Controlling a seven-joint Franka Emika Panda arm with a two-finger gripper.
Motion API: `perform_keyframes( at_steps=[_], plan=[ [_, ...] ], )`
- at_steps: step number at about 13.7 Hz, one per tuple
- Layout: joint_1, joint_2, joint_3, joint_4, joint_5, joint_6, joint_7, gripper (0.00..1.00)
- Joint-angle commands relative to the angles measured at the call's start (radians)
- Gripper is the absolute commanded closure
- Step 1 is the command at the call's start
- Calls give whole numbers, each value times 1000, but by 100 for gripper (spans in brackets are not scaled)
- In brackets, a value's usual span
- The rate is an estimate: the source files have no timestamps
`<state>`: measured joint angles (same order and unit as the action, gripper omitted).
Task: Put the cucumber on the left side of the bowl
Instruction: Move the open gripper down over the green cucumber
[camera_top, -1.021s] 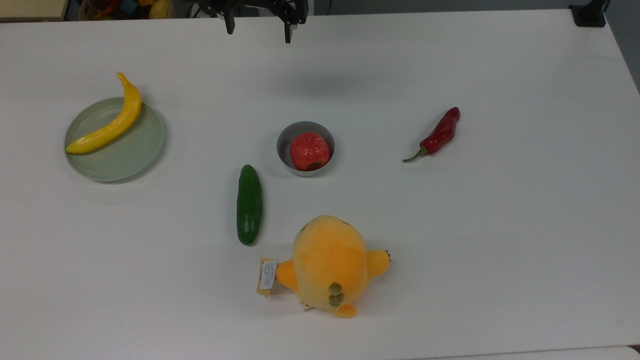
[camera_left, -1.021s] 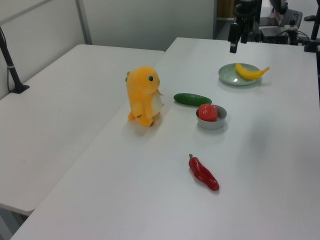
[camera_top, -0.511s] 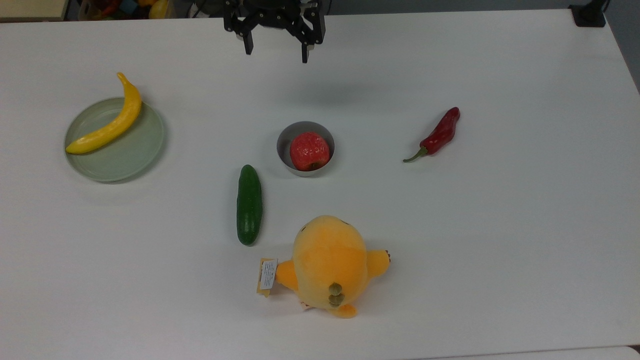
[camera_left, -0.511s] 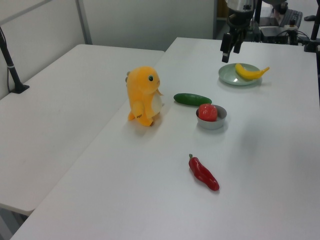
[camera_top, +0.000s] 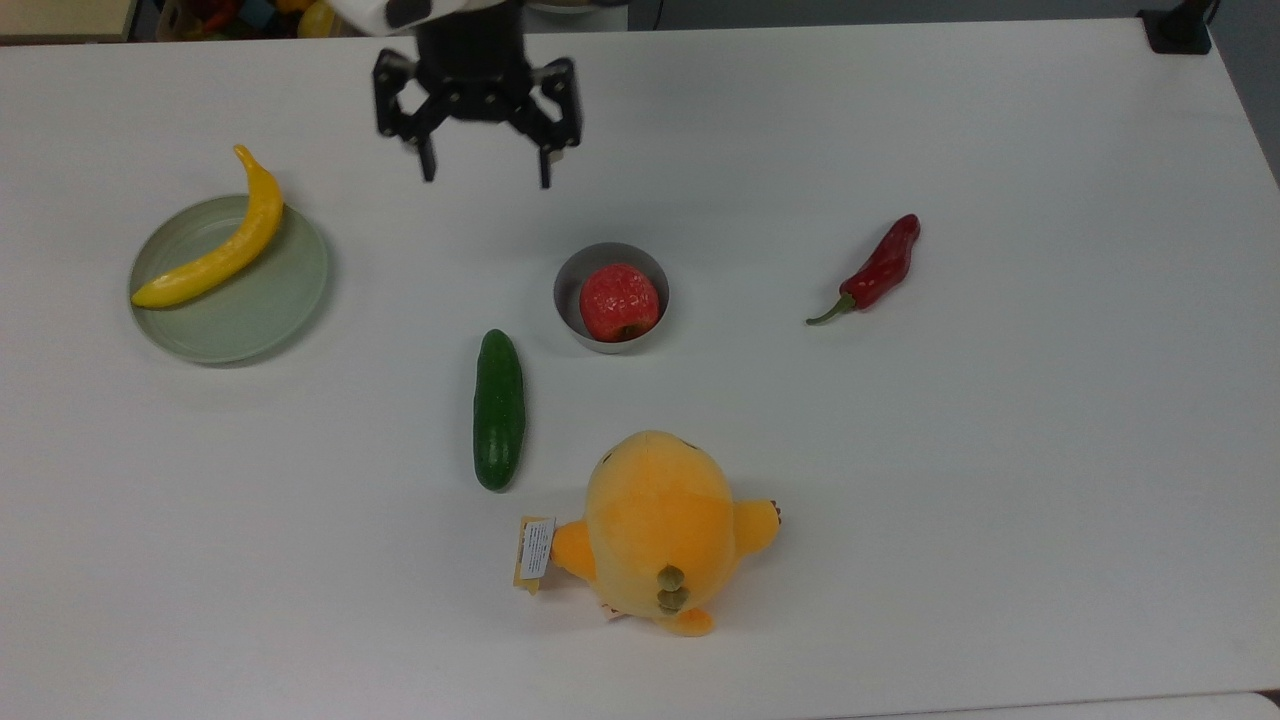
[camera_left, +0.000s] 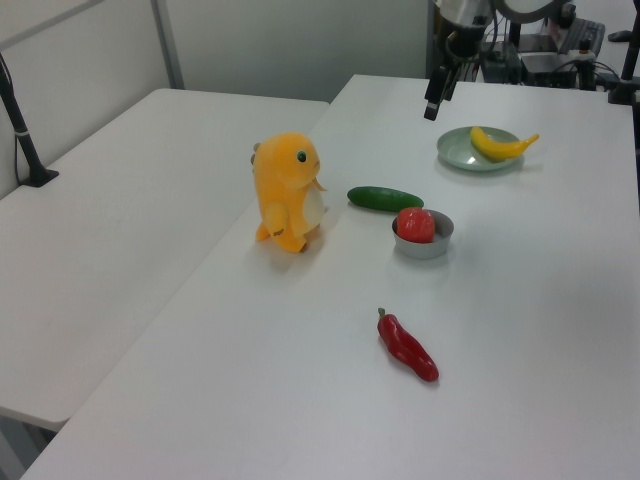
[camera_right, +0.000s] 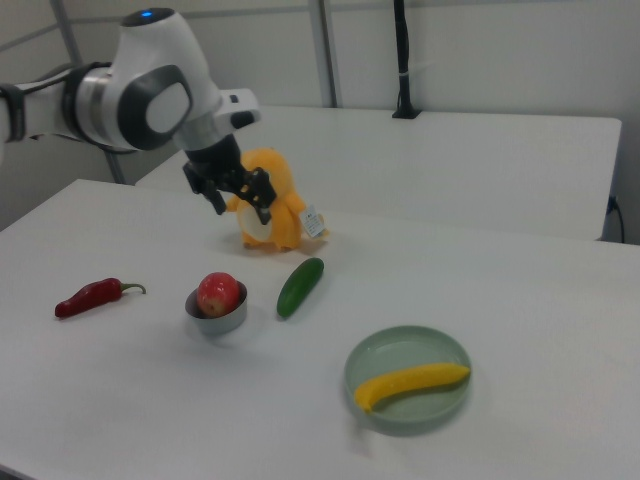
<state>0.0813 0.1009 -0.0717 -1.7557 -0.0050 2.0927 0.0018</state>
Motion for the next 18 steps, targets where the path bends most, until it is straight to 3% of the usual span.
perform_keyframes(
  at_steps=[1, 7, 11, 18],
  plan=[
    [-15, 147, -5, 122, -3, 9, -69, 0],
    [-15, 255, 0, 128, -27, 73, -95, 0],
    [-15, 376, 1, 183, -64, 179, -92, 0],
    [-9, 459, 18, 185, -138, 262, -88, 0]
  ],
)
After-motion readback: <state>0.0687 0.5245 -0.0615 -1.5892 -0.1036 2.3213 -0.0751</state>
